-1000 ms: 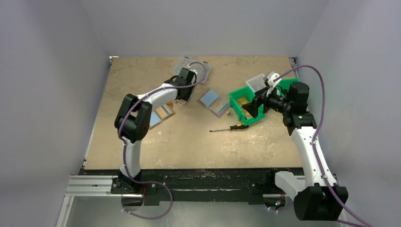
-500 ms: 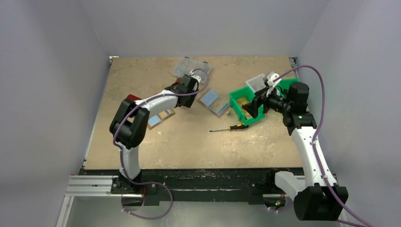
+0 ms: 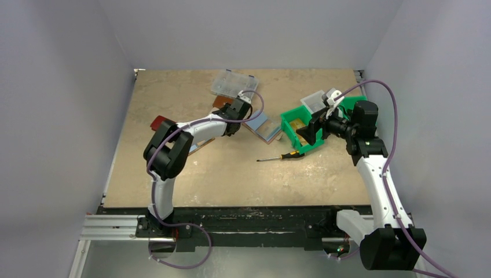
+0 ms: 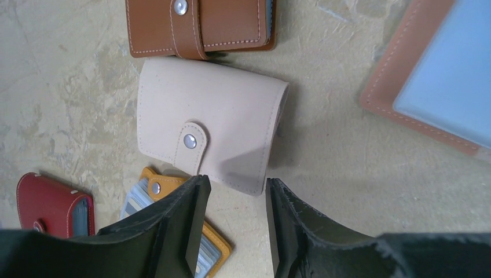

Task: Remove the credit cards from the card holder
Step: Pick up the card holder from the center of the board.

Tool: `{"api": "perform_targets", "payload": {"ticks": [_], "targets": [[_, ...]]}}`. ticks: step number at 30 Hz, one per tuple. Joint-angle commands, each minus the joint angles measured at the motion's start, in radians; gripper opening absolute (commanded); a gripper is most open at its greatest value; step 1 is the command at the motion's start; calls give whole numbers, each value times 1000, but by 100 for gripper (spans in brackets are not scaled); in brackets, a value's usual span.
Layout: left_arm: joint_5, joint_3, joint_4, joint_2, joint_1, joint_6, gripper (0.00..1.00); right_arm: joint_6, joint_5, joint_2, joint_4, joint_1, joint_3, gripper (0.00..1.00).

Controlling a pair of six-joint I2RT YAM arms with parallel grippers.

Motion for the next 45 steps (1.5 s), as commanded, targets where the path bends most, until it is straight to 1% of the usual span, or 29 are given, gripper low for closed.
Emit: {"api": "perform_targets", "payload": {"ticks": [1, 9, 14, 21, 24, 26, 30, 34, 37, 41, 45], "targets": [[-62, 43, 25, 35, -9, 17, 45, -14, -27, -9, 7, 5, 7, 99], [-73, 46, 50, 66, -19, 17, 44, -15, -29, -7, 5, 5, 8, 99], [-116, 47, 67, 81, -20, 17, 30, -16, -30, -4, 5, 6, 8, 99], [-175, 6, 97, 39, -48, 59, 0, -22, -32, 2, -3, 8, 12, 99], [-189, -21, 98, -37, -77, 64, 0, -27, -31, 4, -7, 9, 14, 99], [-175, -40, 94, -96, -95, 68, 0, -31, -29, 6, -12, 10, 16, 99], [-87, -59, 28, -215, -129, 75, 0, -41, -27, 9, -23, 11, 20, 99], [98, -94, -46, -331, -147, 65, 0, -50, -28, 10, -31, 10, 24, 99], [209, -156, -71, -420, -161, 35, 0, -55, -25, 11, -35, 11, 24, 99], [292, -244, -121, -539, -196, -17, 0, -58, -28, 18, -38, 12, 24, 99], [372, -265, -223, -652, -233, -28, 0, -63, -31, 29, -43, 11, 27, 99]]}}
